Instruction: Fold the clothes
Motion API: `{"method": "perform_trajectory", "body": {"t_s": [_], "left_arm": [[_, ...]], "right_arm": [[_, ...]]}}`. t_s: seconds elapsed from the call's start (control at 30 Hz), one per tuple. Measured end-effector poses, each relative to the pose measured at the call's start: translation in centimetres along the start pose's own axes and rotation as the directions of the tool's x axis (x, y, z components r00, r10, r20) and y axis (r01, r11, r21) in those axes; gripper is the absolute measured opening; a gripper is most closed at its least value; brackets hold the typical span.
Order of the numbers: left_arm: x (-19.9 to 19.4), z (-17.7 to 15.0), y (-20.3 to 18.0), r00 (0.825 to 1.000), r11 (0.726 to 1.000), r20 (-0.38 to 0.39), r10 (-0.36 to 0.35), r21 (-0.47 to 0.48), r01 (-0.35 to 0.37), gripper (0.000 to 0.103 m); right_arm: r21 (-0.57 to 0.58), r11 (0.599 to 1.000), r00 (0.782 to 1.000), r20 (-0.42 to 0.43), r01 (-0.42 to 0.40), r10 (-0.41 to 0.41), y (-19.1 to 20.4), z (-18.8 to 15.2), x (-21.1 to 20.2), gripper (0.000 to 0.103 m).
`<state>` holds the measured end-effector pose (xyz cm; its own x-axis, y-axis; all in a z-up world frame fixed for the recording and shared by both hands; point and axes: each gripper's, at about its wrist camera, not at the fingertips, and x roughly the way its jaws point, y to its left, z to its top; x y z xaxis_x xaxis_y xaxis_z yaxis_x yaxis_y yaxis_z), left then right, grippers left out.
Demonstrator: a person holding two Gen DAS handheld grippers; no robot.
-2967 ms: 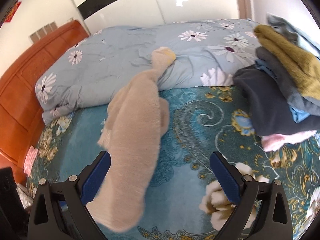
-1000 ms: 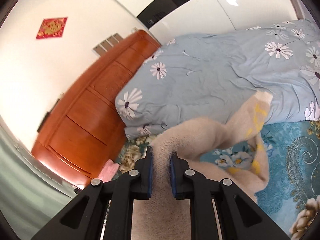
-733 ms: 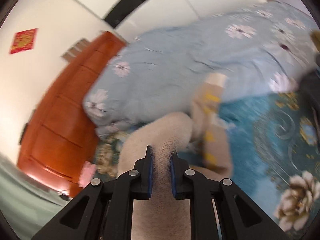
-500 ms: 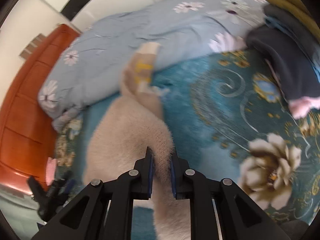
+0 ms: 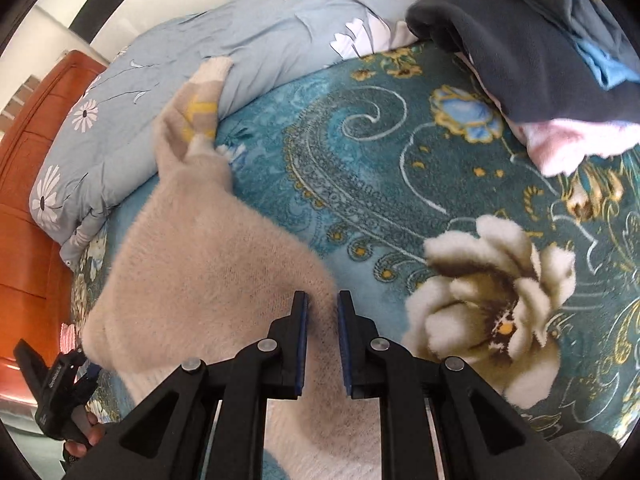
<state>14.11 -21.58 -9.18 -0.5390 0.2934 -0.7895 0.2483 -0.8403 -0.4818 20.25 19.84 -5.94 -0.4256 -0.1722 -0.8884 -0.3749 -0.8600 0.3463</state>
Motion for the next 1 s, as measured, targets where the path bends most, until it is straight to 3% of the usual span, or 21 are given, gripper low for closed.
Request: {"method": "perform_trajectory", "body": {"t_s": [0.1, 0.2, 0.27, 0.37, 0.47, 0.57, 0.77, 1.0], "left_arm": [[0.3, 0.2, 0.1, 1.000, 0.999, -0.016, -0.027, -0.025, 0.027, 0.071], [0.3, 0.4, 0.2, 0.997, 0.997, -0.025, -0.066, -0.050, 0.065, 0.071], [0.3, 0.5, 0.1, 0.997, 0.995, -0.025, -0.079, -0.055, 0.078, 0.071], [0.4, 0.8, 0.2, 0.997, 0.996, -0.023, -0.076, -0.056, 0.074, 0.071], [0.7, 1.3, 1.0, 0.996, 0.993, -0.023, -0.083, -0.089, 0.081, 0.071], [1.0, 1.8, 2.1, 0.995, 0.986, -0.024, -0.099, -0.141, 0.094, 0.071], [1.8, 2.7, 3.7, 0.992, 0.970, -0.023, -0.128, -0.212, 0.120, 0.071], [2.6, 3.1, 3.8, 0.989, 0.967, -0.042, -0.140, -0.218, 0.128, 0.071]], "right_arm": [[-0.066, 0.998, 0.999, 0.041, 0.018, -0.015, 1.6, 1.2, -1.7, 0.016], [-0.137, 0.990, 0.997, 0.080, 0.023, -0.012, 3.7, 2.7, -2.9, 0.025], [-0.210, 0.978, 0.996, 0.079, -0.011, 0.029, 6.7, 4.4, -2.2, 0.042], [-0.290, 0.953, 0.994, 0.045, -0.083, 0.100, 11.4, 6.6, 0.0, 0.059], [-0.343, 0.931, 0.991, -0.014, -0.127, 0.130, 15.7, 8.4, 3.4, 0.059], [-0.389, 0.919, 0.997, -0.043, -0.070, 0.058, 19.1, 10.1, 7.4, 0.059], [-0.395, 0.918, 0.996, -0.063, 0.037, -0.068, 21.6, 12.2, 12.4, 0.059], [-0.436, 0.892, 0.979, -0.099, 0.119, -0.178, 23.3, 12.5, 16.4, 0.059]]}}
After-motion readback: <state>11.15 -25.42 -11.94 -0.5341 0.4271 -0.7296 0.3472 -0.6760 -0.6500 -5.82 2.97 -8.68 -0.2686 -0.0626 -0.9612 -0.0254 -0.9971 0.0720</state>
